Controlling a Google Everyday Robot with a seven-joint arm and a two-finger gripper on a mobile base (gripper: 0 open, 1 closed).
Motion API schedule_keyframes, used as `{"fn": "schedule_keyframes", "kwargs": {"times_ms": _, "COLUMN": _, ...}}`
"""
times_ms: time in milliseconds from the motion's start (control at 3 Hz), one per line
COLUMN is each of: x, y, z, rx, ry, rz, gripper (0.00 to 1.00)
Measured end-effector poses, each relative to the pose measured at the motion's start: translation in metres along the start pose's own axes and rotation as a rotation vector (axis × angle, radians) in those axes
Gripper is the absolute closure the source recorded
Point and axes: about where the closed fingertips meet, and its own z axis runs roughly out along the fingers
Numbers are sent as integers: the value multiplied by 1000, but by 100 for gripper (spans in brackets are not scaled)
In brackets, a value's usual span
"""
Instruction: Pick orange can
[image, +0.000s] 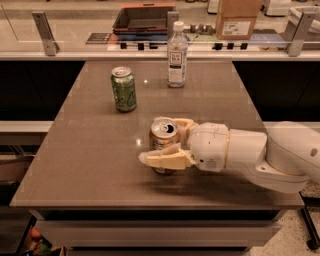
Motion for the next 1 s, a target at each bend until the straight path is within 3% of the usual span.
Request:
{"fn": "schedule_keyframes", "kwargs": {"times_ms": 667, "x": -2, "y": 3, "z": 3, "rx": -7, "ry": 1, "rz": -5, "gripper": 88}}
{"fn": "schedule_keyframes", "kwargs": {"times_ms": 1000, "x": -4, "y": 4, "z": 5, "rx": -11, "ry": 1, "rz": -8, "gripper": 100}}
